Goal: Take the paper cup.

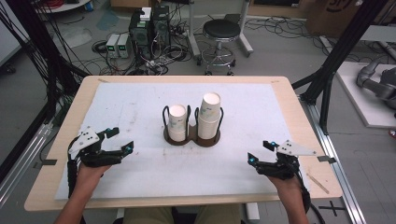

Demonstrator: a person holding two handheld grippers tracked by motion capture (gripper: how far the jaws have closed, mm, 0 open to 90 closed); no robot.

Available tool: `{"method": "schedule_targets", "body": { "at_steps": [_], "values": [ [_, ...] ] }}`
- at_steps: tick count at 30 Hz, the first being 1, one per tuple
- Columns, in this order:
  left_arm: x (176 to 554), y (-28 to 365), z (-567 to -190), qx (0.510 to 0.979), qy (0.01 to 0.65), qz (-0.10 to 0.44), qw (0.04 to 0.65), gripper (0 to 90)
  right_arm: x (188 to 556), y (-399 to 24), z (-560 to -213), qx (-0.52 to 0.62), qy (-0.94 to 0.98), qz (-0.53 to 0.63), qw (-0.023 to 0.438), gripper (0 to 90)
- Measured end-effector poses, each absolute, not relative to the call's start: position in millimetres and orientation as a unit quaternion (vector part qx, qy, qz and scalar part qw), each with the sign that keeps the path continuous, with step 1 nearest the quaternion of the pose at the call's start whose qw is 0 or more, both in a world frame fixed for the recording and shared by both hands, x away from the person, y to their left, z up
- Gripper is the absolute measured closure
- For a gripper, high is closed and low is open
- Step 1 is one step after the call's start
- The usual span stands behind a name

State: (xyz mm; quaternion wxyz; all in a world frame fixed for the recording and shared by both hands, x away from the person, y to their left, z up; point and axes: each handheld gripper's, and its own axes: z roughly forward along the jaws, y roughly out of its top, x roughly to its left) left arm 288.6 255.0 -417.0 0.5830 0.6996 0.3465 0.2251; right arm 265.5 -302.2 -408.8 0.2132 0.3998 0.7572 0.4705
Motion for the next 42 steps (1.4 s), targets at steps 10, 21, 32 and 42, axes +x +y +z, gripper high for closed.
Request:
{"method": "schedule_targets", "body": {
  "at_steps": [10,21,32,42],
  "values": [
    [297.8,252.0,-410.2,0.691,0.346,0.208,0.600,15.2,264.6,-303.1,-410.6,0.405,0.756,0.471,0.208,20.2],
    [318.2,228.6,-394.4,0.717,0.318,0.179,0.593,15.2,261.9,-301.7,-406.6,0.400,0.758,0.471,0.209,20.2],
    [355.2,192.0,-356.6,0.746,0.277,0.155,0.586,15.2,265.8,-296.1,-408.0,0.392,0.765,0.470,0.199,20.2],
    [381.7,162.9,-341.3,0.766,0.260,0.144,0.570,15.3,265.3,-297.4,-407.6,0.393,0.765,0.470,0.199,20.2]
  ]
}}
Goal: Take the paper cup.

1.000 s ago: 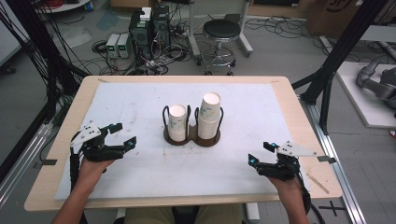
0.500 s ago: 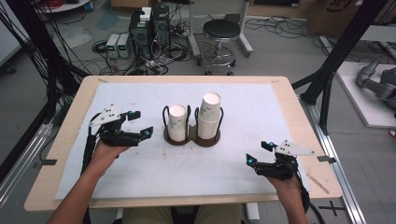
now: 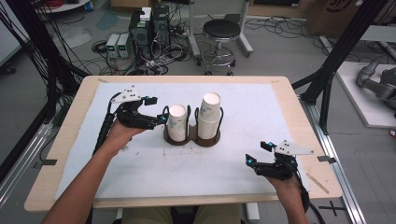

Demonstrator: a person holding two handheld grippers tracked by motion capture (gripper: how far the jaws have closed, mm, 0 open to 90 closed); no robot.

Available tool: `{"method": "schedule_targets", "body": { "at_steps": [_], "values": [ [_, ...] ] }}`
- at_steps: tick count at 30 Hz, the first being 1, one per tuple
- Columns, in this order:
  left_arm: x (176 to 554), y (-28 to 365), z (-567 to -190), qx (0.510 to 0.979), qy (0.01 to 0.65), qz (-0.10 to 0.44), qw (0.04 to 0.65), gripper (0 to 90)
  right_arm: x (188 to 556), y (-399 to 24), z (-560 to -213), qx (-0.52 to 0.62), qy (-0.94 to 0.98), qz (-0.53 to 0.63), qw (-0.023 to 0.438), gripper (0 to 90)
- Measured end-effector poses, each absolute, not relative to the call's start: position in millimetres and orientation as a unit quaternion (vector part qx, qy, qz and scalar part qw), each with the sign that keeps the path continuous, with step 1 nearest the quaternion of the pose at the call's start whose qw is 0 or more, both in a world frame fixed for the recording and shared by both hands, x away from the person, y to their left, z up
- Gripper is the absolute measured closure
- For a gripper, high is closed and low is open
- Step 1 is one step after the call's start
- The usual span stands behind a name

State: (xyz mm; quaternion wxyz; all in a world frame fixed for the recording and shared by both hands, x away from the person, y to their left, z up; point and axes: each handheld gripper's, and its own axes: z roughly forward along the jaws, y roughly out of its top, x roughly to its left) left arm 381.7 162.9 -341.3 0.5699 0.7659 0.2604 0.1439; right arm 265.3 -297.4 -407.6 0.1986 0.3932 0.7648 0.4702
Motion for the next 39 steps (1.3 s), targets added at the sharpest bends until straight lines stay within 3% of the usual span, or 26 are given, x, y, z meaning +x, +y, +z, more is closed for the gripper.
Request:
{"method": "schedule_targets", "body": {
  "at_steps": [14,30,39],
  "values": [
    [406.1,126.7,-345.7,0.798,0.259,0.128,0.529,17.3,263.6,-300.6,-407.4,0.395,0.763,0.472,0.198,20.2],
    [410.5,117.5,-355.0,0.819,0.254,0.114,0.502,33.5,263.6,-300.7,-407.1,0.395,0.763,0.472,0.197,20.2],
    [408.2,119.7,-345.7,0.809,0.255,0.132,0.513,35.4,263.7,-300.2,-407.4,0.393,0.764,0.472,0.196,20.2]
  ]
}}
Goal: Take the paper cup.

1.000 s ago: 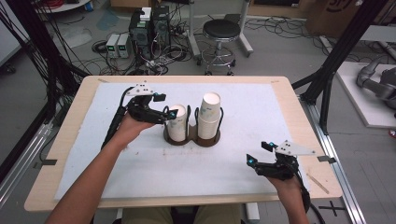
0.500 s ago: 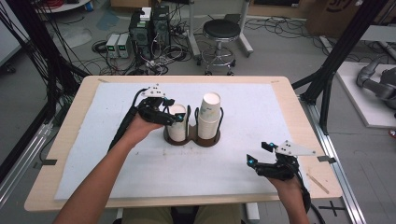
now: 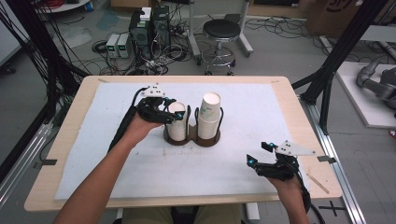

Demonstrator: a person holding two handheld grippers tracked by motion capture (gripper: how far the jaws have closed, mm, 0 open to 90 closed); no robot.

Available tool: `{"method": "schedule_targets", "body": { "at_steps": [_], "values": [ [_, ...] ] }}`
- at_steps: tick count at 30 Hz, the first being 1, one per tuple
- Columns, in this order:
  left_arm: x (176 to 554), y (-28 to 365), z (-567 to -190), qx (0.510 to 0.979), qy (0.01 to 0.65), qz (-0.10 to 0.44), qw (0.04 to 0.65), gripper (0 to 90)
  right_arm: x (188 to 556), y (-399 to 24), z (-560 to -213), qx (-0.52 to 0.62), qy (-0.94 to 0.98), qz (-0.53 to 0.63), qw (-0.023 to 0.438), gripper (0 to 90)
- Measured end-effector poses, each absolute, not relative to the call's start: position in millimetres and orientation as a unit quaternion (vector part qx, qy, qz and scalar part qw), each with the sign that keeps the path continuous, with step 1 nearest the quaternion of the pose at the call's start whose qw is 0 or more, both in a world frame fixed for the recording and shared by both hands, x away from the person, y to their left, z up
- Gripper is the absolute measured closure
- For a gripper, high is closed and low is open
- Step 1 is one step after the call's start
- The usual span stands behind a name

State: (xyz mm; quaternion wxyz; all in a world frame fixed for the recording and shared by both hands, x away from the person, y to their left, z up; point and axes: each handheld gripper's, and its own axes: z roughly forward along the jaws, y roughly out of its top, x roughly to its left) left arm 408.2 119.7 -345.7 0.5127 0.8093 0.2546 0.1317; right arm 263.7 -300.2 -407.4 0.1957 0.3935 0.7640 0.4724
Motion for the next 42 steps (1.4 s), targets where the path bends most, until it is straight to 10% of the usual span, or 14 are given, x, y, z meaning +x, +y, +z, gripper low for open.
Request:
{"method": "schedule_targets", "body": {
  "at_steps": [42],
  "values": [
    [352.6,177.9,-286.8,0.724,0.270,0.148,0.617,36.7,272.5,-283.1,-403.9,0.381,0.770,0.477,0.184,20.2]
  ]
}}
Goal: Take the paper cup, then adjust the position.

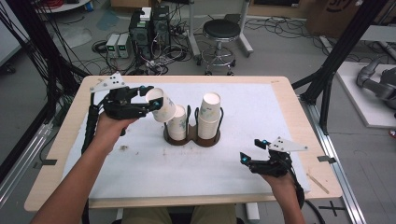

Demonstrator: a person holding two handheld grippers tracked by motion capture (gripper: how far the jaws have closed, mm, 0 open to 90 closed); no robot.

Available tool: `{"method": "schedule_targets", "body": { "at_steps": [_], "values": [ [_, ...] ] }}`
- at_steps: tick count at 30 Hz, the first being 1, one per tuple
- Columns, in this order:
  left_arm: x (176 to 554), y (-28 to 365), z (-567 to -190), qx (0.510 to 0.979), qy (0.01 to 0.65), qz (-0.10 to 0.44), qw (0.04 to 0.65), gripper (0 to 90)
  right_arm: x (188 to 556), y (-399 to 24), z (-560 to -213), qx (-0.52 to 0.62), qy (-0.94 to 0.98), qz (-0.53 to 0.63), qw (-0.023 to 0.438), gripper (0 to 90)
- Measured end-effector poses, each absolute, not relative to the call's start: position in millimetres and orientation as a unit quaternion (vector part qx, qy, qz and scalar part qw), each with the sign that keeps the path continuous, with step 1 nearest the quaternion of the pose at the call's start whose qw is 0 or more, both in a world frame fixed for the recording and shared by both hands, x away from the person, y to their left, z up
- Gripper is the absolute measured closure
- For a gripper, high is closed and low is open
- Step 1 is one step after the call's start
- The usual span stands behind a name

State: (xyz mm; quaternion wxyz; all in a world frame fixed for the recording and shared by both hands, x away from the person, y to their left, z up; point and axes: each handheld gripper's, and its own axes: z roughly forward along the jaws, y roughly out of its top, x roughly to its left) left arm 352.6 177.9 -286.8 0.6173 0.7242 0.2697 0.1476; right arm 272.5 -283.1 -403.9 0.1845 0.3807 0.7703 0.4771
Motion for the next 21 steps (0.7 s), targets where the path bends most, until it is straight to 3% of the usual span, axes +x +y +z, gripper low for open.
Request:
{"method": "schedule_targets", "body": {
  "at_steps": [21],
  "values": [
    [314.2,166.6,-321.7,0.746,0.231,0.118,0.613,36.7,272.8,-248.6,-399.8,0.326,0.787,0.504,0.145,20.1]
  ]
}}
